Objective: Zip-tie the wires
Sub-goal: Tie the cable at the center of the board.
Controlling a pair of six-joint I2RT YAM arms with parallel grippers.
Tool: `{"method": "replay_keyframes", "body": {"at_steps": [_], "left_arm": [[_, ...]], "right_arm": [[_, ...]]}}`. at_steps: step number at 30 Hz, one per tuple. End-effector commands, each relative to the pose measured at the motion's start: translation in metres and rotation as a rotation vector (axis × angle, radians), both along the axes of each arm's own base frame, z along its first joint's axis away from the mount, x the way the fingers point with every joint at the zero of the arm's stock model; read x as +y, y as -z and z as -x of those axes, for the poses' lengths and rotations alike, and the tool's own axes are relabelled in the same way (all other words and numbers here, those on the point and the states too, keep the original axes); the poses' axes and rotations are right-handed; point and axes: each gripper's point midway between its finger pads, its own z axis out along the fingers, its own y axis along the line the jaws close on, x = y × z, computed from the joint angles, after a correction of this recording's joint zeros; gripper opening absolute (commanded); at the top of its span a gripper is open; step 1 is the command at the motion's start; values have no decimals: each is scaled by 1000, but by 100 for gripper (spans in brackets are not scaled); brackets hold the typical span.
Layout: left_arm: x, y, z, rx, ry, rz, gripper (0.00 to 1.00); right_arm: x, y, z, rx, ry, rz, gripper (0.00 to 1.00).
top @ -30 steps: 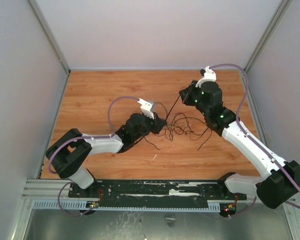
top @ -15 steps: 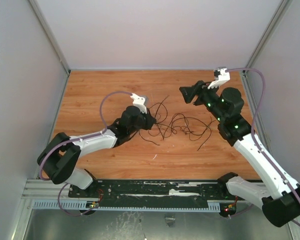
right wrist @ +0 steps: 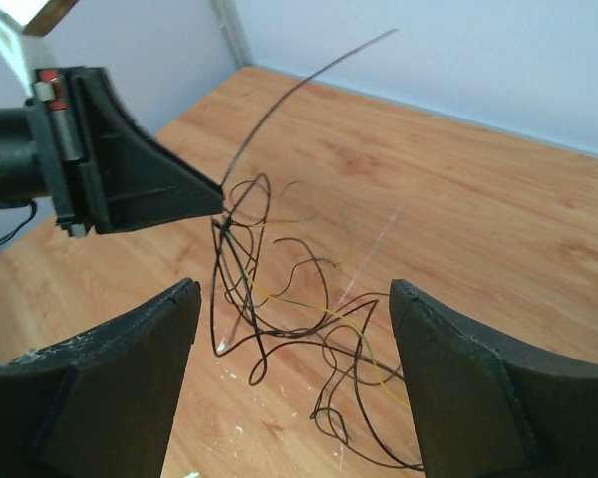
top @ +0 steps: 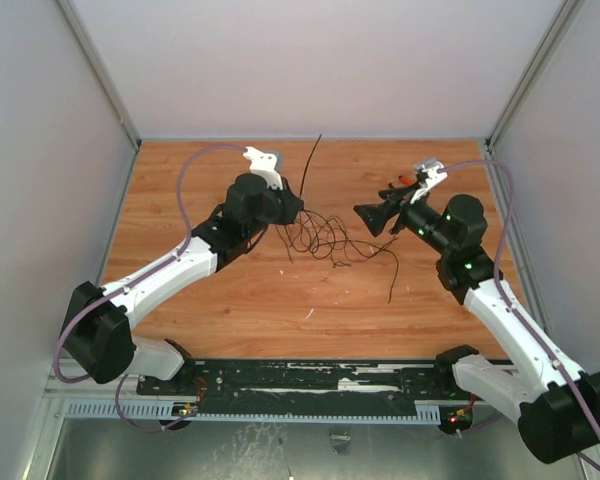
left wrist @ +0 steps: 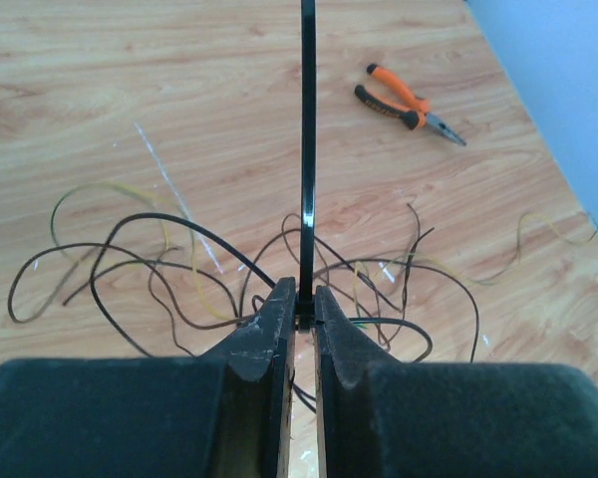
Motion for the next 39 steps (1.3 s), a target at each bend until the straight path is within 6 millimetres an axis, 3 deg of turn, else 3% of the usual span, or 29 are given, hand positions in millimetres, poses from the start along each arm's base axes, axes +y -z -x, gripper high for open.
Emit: {"method": "replay_keyframes", "body": {"at_steps": [1,11,17,26,32,38,39], "left_arm": [[12,-4,4,11,-13,-52,0],[13,-19,7,-12,-2,-53,0],[12,-27,7,-24,5,-43,0],[12,-30,10,-25,14,-37,0],[12,-35,12,-31,17,-24,0],[12,-36,12,-33,14,-23,0],[13,-36,12,-33,13,-25,0]], "right_arm": [[27,-8,8,-91,-224,27,76],[59,21,11,1,-457,31,74],[83,52,6,53,-509,83,73],[101,76,-9,123,-527,90,61],[106,82,-12,154,-537,92,44],[105,78,-7,156,-553,97,2],[104,78,-6,155,-544,103,0]]}}
